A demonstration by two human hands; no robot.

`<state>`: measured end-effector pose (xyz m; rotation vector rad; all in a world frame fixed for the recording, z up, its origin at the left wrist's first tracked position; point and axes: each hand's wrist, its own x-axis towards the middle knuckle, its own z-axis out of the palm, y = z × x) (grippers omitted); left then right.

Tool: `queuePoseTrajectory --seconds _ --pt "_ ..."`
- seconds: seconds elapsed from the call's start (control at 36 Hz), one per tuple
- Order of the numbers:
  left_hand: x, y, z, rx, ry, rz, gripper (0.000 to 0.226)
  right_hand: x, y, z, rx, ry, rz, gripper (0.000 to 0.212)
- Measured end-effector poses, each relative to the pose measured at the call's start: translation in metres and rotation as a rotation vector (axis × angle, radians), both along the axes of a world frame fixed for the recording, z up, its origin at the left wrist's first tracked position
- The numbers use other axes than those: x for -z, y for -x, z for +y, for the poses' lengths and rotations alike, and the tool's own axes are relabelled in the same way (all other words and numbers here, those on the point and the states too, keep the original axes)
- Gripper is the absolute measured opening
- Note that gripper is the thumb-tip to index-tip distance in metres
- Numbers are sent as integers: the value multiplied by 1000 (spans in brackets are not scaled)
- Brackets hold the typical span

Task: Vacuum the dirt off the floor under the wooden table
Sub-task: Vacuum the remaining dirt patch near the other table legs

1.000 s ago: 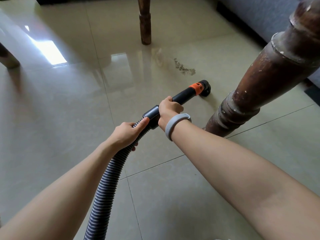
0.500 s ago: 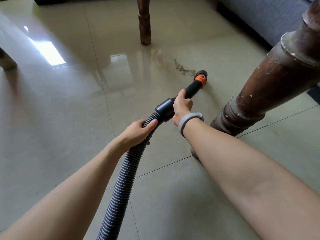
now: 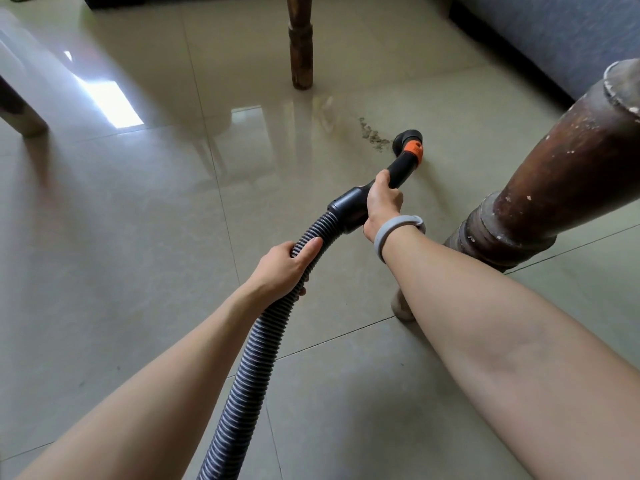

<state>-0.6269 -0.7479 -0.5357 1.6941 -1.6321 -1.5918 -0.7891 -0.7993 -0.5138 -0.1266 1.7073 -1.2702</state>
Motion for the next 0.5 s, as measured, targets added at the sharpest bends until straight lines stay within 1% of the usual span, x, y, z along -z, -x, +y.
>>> queuePoseTrajectory --seconds 0.22,0.36,0.5 --pt "-2 1 2 -8 25 -24 43 4 3 -2 -14 15 -7 47" --pt "-1 -5 7 -6 -5 -45 42 12 -2 5 -3 14 -25 47" --pt "2 -16 14 29 -33 -67 43 22 -9 14 -17 -3 -4 47"
